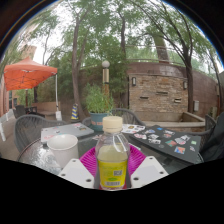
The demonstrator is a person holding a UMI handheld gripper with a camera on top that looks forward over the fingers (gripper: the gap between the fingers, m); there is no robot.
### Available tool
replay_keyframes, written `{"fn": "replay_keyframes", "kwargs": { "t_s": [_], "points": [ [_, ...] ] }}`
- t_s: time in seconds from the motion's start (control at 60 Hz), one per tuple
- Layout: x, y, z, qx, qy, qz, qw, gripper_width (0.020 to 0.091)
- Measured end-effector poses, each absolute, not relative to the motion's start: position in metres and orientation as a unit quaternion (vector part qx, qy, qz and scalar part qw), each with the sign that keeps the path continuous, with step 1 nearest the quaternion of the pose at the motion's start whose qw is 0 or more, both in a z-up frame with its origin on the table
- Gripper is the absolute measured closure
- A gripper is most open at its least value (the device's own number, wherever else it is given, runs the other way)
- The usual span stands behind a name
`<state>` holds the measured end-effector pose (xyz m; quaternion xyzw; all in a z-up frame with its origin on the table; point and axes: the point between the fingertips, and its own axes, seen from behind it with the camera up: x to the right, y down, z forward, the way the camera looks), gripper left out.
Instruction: Pour water
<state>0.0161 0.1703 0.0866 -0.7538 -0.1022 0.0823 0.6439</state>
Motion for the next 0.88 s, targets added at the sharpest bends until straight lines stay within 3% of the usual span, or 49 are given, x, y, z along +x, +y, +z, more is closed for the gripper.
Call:
{"fn": "replay_keyframes", "kwargs": {
  "t_s": [0.067, 0.167, 0.25, 0.3, 0.683, 0.883],
  "points": [
    [0.016, 0.17, 0.089, -0.75, -0.1, 0.082, 0.649, 0.0708],
    [0.019, 0.171, 0.088, -0.755, -0.098, 0.075, 0.645, 0.0548],
    [0.024, 0.157, 0.082, -0.773, -0.091, 0.077, 0.623, 0.0239],
    [0.025, 0.145, 0.087, -0.771, -0.084, 0.083, 0.626, 0.0295],
    [0.046, -0.045, 0.134, -0.774, -0.085, 0.072, 0.624, 0.0273],
    [0.055, -0.146, 0.132, -0.781, -0.07, 0.057, 0.618, 0.0274]
  ]
}}
